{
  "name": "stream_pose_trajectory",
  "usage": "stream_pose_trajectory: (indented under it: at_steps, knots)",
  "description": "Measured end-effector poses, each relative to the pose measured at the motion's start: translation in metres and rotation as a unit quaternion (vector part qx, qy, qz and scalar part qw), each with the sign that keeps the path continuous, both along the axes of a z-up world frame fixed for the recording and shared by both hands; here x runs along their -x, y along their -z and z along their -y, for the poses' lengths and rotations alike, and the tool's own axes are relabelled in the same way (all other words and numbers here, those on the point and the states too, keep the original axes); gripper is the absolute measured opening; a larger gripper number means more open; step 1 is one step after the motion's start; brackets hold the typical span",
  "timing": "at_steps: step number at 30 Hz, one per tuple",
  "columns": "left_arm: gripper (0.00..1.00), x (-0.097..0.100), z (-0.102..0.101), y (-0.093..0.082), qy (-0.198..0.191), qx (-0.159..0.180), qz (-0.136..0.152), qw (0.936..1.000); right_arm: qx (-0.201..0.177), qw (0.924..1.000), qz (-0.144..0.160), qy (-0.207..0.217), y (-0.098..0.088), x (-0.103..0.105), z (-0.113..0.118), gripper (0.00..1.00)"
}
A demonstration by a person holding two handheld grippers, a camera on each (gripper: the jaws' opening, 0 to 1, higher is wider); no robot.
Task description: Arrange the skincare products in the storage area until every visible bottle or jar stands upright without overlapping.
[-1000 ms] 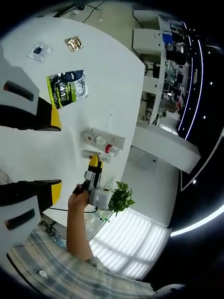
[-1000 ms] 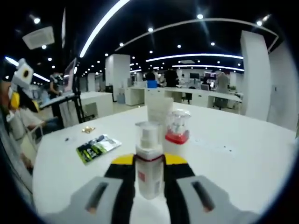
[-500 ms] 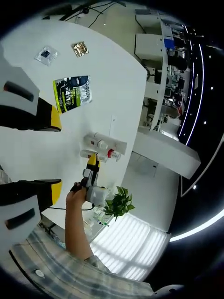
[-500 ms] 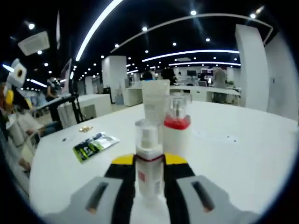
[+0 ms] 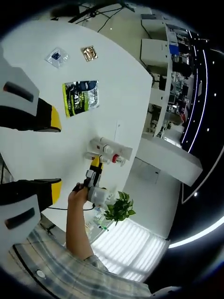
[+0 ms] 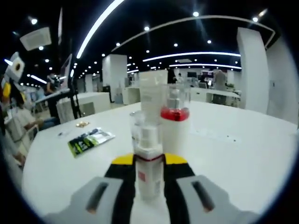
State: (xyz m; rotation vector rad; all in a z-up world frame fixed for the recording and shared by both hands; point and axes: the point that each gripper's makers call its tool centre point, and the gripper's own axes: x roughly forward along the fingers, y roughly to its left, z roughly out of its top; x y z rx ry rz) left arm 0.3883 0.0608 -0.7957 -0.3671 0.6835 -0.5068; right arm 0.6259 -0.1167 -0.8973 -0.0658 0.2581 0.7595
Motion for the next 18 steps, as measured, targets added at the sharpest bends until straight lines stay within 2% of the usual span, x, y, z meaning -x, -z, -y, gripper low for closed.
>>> stream_pose_trajectory:
  at_steps: [10, 18]
  knots:
    - [0.41, -0.002, 0.009, 0.000, 0.009, -0.006, -0.005, 0.9999, -0.032, 0.9994, 0.004, -0.012, -0.001, 0.003, 0.002, 0.20]
    - [0.40, 0.002, 0.013, 0.003, 0.017, -0.010, -0.012, 0.9997, -0.030, 0.9991, 0.016, -0.024, -0.001, 0.014, -0.002, 0.20]
